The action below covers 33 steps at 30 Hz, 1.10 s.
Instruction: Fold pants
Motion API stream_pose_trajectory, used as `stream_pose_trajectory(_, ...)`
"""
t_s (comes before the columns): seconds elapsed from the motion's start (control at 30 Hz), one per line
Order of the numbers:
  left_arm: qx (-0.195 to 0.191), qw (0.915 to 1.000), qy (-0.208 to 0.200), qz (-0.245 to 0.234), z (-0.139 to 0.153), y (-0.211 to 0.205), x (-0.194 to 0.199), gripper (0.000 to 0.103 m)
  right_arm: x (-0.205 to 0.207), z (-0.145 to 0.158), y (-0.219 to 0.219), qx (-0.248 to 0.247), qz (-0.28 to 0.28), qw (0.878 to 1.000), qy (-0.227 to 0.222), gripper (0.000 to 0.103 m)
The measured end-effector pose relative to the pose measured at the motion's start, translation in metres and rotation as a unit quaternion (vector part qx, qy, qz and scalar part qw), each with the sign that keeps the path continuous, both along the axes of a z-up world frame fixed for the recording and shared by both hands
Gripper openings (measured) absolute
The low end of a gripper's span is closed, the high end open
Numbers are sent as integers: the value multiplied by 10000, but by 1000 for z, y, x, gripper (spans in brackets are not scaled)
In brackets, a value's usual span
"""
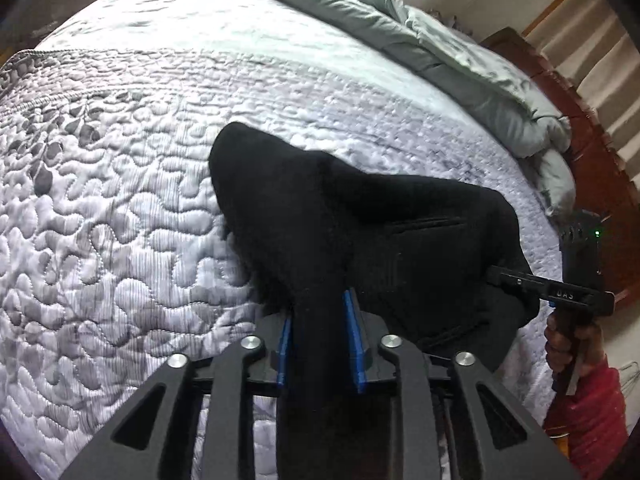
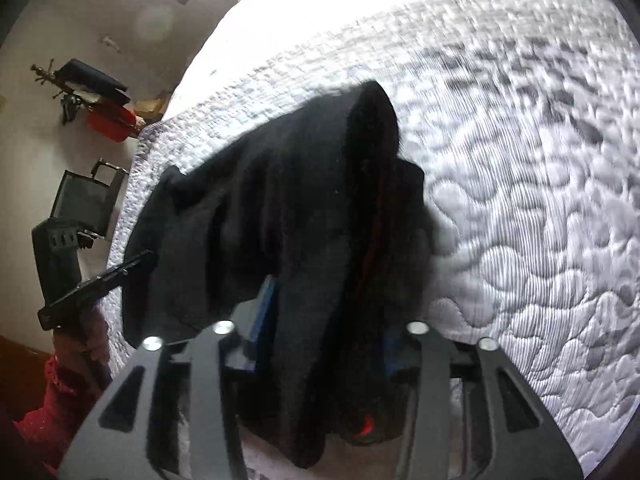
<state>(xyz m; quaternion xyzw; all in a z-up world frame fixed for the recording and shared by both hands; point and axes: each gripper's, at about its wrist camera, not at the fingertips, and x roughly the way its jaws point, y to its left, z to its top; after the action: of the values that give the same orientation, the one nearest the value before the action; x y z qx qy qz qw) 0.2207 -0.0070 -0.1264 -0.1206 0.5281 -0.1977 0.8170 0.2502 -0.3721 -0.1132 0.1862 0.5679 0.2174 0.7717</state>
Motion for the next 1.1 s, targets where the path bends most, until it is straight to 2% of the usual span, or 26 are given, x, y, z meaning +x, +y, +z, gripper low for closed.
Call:
stream_pose_trajectory(0.03, 87, 10000, -9, -24, -2, -1, -1, 31, -3, -5, 0, 60, -5, 10000, 13, 57)
stream_pose_trajectory(0.1, 259, 9996, -30, -51, -11, -5, -2, 39, -6, -18, -10, 484, -192, 9986, 137, 60)
stream_pose_trajectory(0.17, 277, 9996, -14, -6, -14, -5, -1, 45, -11, -24, -19, 862, -247, 9959, 81, 63)
stream_pose_trajectory(0.3, 233, 9995, 75, 213, -14, 7, -6, 66, -26, -21, -32, 1010, -308, 9944, -9, 69)
stream_pose_trajectory(0.33, 273, 9993, 73, 233, -13, 10, -9, 68, -33, -18, -37, 978, -336, 9946, -39, 71)
stream_pose_trajectory(0.4, 394, 9989, 61, 262, -10, 14, -18, 73, -42, -13, -44, 798, -393, 9960, -122, 74)
stream_pose_trajectory(0.5, 601, 9974, 4, 388, -3, 17, -37, 77, -61, -2, -52, 478, -522, 9972, -257, 77)
stream_pose_trajectory(0.57, 725, 9963, -16, 457, 4, 20, -48, 83, -75, 6, -55, 252, -719, 9965, -350, 84)
stream_pose_trajectory(0.77, 1298, 9885, -79, 768, 23, 9, -97, 98, -127, 37, -52, -584, -1108, 9905, -563, 85)
stream_pose_trajectory(0.83, 1371, 9873, -65, 797, 28, 3, -107, 98, -144, 49, -34, -946, -1099, 9874, -626, 90)
stream_pose_trajectory(1.0, 1532, 9856, -78, 716, 39, -16, -129, 99, -164, 67, 17, -1684, -948, 9790, -651, 91)
stream_pose_trajectory(1.1, 1598, 9845, -208, 689, 46, -21, -133, 99, -166, 69, 27, -1718, -977, 9783, -622, 91)
